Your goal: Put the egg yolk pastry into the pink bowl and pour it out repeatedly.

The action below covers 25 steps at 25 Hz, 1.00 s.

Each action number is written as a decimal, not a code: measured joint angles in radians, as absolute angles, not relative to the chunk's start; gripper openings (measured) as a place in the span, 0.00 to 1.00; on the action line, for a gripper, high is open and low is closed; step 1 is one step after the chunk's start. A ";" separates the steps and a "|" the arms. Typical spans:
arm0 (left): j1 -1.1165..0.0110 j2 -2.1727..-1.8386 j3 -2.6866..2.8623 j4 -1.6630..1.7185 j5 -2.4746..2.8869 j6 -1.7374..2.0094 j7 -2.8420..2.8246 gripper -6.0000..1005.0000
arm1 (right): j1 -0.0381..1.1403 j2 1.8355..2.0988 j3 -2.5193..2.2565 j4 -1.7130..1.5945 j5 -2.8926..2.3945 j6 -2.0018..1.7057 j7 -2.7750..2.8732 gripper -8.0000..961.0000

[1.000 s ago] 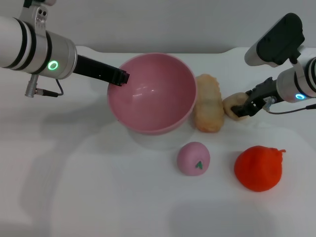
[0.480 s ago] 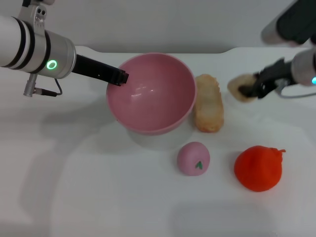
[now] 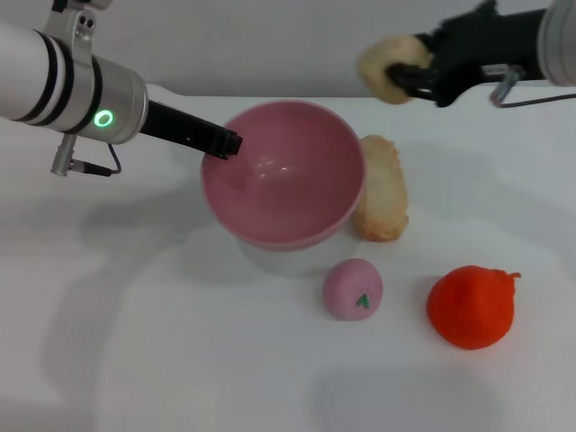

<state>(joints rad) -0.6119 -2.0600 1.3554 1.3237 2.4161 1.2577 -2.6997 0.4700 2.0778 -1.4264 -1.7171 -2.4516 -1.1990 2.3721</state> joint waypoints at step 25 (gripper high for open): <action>-0.610 -2.062 1.364 1.319 2.381 1.241 -2.700 0.05 | 0.496 2.075 -1.666 -1.733 -2.421 -1.156 2.367 0.44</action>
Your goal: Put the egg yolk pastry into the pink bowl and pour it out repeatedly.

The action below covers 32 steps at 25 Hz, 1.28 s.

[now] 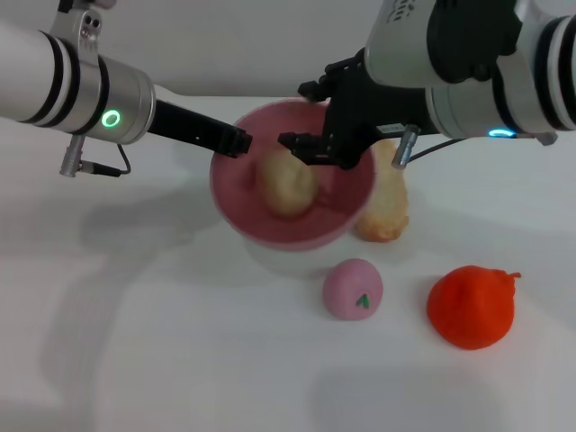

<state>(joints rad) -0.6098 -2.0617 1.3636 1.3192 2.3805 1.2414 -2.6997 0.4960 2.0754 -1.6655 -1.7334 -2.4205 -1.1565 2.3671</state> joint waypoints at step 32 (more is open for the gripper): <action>-0.386 -2.063 1.902 1.306 2.339 0.218 -2.209 0.05 | 0.212 2.070 -0.671 -0.805 -1.140 -1.350 1.564 0.58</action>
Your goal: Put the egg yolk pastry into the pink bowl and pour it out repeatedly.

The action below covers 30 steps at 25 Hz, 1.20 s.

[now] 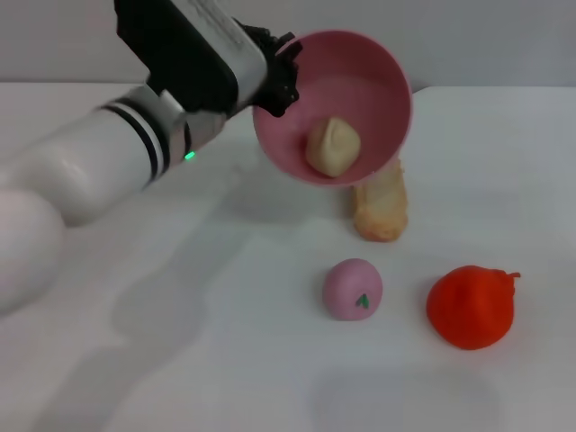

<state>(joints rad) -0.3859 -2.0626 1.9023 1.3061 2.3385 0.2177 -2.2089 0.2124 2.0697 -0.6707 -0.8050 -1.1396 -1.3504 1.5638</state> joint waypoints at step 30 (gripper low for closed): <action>-0.354 -2.069 2.372 1.118 2.338 -0.657 -1.685 0.05 | 0.287 2.073 -0.645 -0.689 -1.109 -1.468 1.520 0.58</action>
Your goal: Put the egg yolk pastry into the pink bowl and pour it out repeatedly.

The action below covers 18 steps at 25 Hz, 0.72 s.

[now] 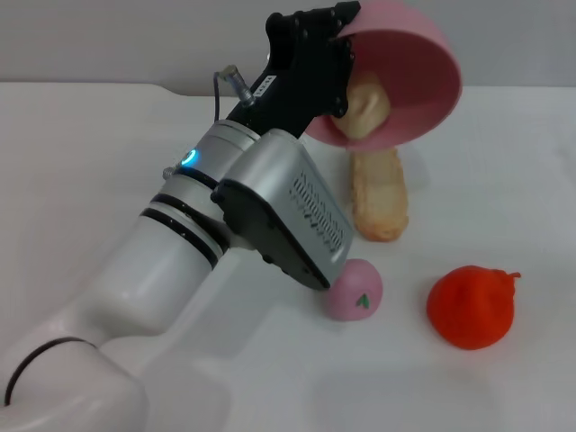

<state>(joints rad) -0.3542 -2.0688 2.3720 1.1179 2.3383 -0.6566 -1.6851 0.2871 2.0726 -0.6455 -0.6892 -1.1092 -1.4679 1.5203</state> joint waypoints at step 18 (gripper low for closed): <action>-0.387 -2.069 2.382 1.081 2.339 -0.750 -1.661 0.05 | 0.334 2.071 -0.638 -0.625 -1.107 -1.494 1.510 0.58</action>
